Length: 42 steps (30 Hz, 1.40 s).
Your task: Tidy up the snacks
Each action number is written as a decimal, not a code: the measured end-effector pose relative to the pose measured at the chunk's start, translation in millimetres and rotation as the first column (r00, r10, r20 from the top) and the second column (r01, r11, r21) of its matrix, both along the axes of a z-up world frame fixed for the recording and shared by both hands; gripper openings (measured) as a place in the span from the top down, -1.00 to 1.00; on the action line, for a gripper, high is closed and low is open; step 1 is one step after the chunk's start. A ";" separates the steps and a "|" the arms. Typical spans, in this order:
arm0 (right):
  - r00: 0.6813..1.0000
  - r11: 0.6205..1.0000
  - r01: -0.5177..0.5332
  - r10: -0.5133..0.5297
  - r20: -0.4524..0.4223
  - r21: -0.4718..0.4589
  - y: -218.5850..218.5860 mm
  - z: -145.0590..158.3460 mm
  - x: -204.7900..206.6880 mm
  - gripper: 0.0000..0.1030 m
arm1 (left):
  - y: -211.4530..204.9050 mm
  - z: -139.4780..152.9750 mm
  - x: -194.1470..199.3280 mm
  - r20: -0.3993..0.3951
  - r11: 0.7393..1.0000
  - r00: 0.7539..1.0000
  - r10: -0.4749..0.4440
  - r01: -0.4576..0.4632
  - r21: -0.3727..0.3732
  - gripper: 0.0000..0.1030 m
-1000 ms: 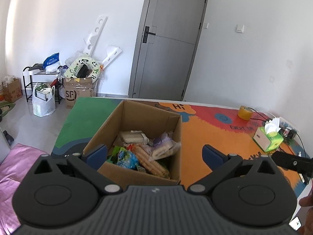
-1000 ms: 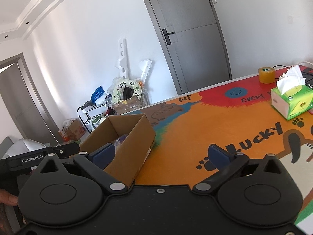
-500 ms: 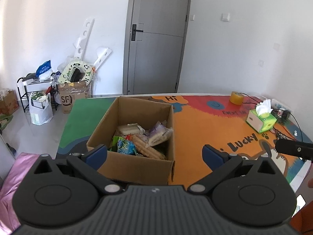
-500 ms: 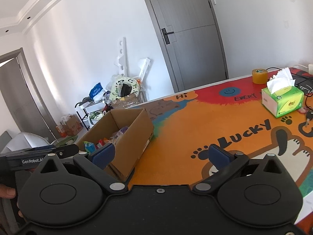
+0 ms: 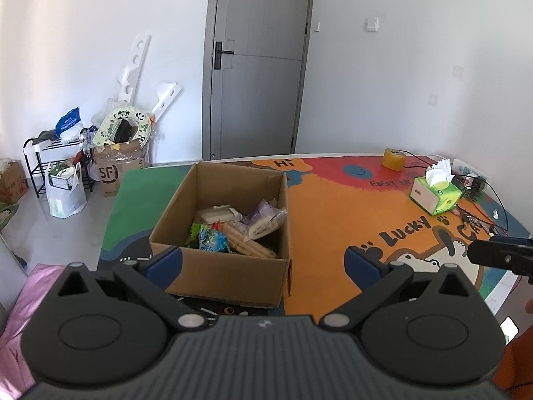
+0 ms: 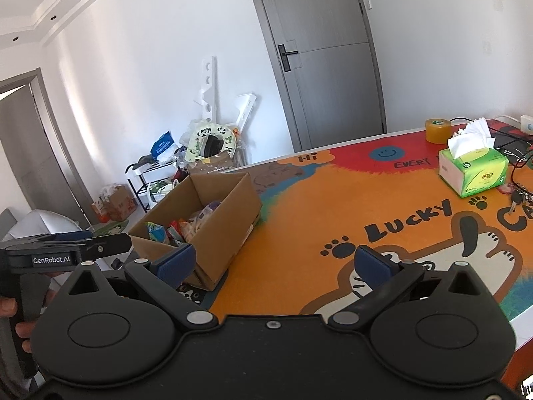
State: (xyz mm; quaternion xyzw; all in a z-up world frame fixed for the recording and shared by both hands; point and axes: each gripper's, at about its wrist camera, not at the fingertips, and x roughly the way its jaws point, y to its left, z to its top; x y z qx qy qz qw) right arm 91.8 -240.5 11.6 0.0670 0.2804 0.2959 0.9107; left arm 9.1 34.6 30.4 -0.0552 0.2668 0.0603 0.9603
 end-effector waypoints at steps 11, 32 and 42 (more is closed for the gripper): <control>1.000 1.000 -0.005 0.004 -0.011 -0.012 3.1 -2.5 -0.9 -1.00 | 1.4 -0.9 -0.7 -0.011 1.000 1.000 0.006 -0.006 0.008 -0.99; 1.000 1.000 -0.005 0.004 -0.010 -0.011 3.8 -0.5 -2.8 -1.00 | 1.6 -1.2 -1.7 -0.019 1.000 1.000 0.013 -0.013 0.011 -0.99; 1.000 1.000 -0.005 0.005 -0.010 -0.011 3.9 -0.7 -3.4 -1.00 | 3.5 -0.7 -2.8 -0.019 1.000 1.000 0.010 -0.010 0.008 -0.99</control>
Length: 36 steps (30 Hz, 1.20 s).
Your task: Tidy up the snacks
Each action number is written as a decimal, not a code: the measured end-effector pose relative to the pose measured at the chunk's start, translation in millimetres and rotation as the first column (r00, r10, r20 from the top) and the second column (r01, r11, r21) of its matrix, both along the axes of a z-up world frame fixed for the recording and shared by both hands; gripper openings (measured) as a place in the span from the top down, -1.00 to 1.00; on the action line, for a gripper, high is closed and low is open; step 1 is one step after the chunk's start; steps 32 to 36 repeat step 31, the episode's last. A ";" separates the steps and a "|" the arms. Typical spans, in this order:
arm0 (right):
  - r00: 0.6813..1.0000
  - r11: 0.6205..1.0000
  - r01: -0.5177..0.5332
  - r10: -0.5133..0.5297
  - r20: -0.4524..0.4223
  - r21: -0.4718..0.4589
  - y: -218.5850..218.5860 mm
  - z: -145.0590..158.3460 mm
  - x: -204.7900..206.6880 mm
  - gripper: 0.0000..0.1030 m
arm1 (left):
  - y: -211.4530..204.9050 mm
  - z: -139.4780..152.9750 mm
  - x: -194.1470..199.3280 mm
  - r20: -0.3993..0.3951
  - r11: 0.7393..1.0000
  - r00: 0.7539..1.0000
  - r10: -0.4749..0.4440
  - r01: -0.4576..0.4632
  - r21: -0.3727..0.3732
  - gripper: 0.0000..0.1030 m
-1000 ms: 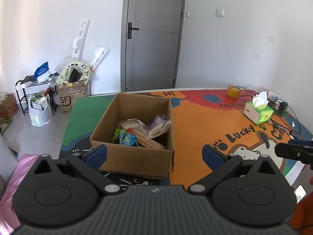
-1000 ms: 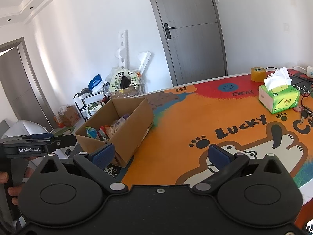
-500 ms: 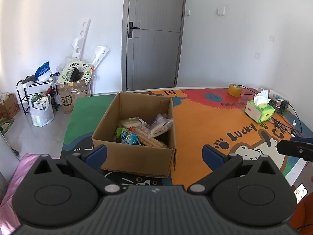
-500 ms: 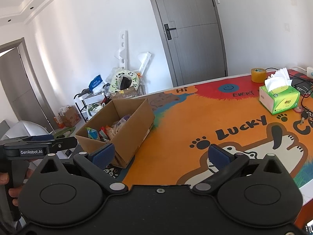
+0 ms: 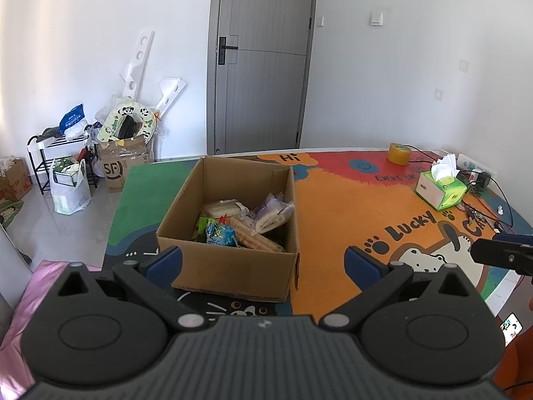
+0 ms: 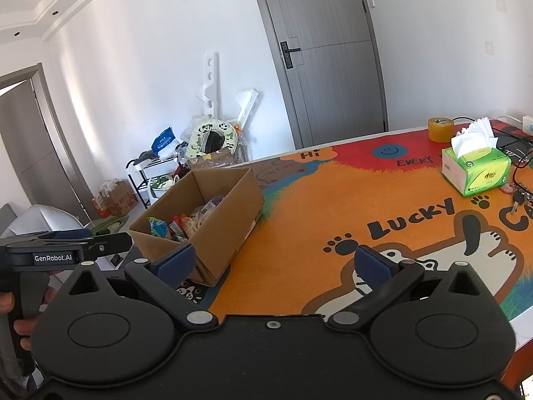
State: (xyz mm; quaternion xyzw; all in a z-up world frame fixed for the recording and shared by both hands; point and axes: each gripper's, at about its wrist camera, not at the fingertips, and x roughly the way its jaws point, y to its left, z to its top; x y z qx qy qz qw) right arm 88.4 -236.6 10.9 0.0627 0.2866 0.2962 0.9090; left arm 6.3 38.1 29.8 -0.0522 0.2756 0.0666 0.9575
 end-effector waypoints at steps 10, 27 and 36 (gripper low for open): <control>1.000 1.000 0.000 0.000 0.005 -0.002 1.8 3.9 -0.3 -1.00 | 0.8 0.6 0.4 0.003 1.000 1.000 -0.001 0.001 0.000 -0.99; 1.000 1.000 0.003 -0.002 0.016 -0.011 1.6 2.0 0.6 -1.00 | -2.7 0.9 -0.6 0.009 1.000 1.000 -0.009 0.009 0.002 -0.99; 1.000 1.000 0.005 -0.005 0.015 -0.011 1.2 1.1 -1.2 -1.00 | -4.0 1.2 0.2 0.009 1.000 1.000 -0.009 0.009 0.001 -0.99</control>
